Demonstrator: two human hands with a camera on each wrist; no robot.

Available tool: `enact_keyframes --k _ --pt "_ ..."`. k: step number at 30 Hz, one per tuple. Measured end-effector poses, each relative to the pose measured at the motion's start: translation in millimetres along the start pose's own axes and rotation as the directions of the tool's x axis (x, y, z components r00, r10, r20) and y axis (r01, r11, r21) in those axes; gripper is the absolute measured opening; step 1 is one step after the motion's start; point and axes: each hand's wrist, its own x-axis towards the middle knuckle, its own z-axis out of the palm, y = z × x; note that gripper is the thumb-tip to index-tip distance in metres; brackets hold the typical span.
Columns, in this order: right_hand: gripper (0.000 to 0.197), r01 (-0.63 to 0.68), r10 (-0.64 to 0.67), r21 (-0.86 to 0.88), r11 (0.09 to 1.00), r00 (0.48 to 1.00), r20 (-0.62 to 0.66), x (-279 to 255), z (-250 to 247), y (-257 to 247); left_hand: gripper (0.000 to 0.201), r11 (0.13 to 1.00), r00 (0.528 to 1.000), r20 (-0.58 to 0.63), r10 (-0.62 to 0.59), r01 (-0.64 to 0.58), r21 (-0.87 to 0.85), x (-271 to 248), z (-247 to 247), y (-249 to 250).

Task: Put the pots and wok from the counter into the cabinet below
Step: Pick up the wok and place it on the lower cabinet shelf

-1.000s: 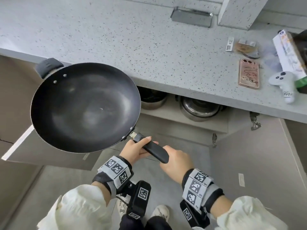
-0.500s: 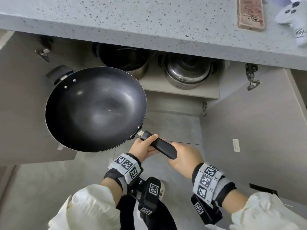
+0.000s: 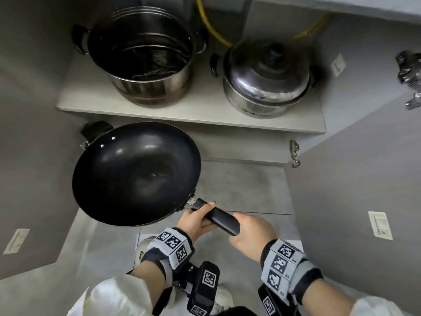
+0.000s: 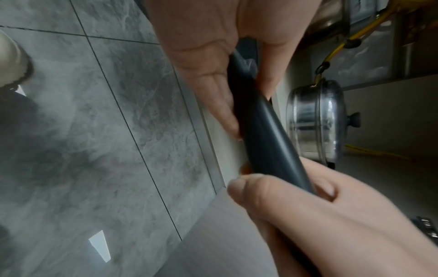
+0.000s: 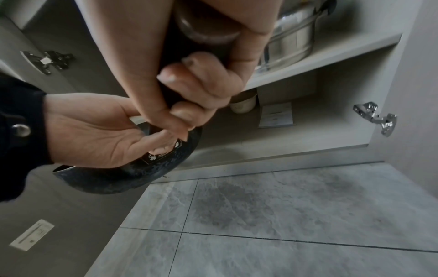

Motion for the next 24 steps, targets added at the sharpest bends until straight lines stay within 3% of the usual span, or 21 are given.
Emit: enact_keyframes --k 5,17,22,24 --pt "0.016 0.015 -0.013 0.044 0.999 0.999 -0.029 54 22 14 0.048 1.0 1.0 -0.016 0.019 -0.019 -0.007 61 -11 0" --pt "0.012 0.063 -0.057 0.028 0.998 0.981 -0.184 203 52 43 0.009 0.975 0.974 0.083 0.212 -0.216 0.05 198 -15 37" --pt "0.011 0.066 -0.05 0.059 0.996 0.968 -0.245 245 58 57 0.009 0.967 0.962 0.123 0.242 -0.25 0.055 237 -12 45" --pt "0.01 0.062 -0.043 0.068 0.996 0.967 -0.252 252 57 61 0.018 0.969 0.962 0.14 0.233 -0.242 0.057 250 -10 45"
